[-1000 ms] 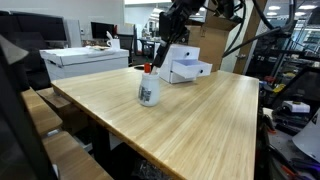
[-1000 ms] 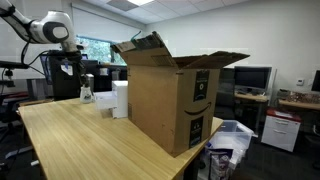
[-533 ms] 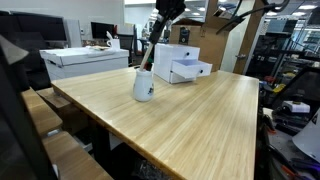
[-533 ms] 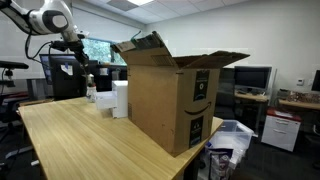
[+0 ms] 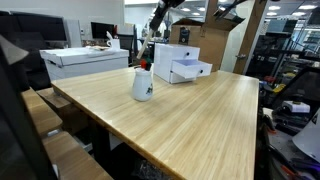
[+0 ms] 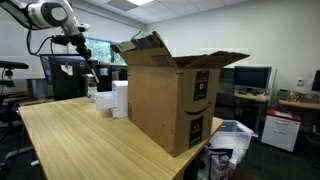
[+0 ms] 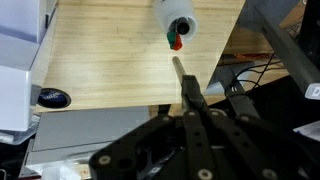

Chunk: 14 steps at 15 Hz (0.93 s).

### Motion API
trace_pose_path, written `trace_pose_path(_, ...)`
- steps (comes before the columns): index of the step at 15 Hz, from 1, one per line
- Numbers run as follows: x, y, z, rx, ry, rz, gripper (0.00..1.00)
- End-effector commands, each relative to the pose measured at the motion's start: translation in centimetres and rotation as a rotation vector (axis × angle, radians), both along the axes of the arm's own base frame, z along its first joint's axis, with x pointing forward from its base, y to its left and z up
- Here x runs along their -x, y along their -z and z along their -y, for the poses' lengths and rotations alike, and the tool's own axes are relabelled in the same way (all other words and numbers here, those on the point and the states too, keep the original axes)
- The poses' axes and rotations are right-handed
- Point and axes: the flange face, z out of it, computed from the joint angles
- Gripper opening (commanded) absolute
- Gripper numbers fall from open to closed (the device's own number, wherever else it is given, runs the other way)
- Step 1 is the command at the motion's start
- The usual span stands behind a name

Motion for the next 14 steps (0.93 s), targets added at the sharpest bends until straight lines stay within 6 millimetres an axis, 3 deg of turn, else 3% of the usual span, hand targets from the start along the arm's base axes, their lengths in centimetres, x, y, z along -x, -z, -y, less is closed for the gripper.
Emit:
trace_pose_path(1,0.3,-1.1,1.3,0.002,0.048,0.034,0.03)
trace_pose_path(7,-0.6,-1.5,4.0,-0.058,0.152,0.050,0.03)
trace_pose_path(14,-1.5,-0.5,7.7,-0.155,0.322,0.117,0.03)
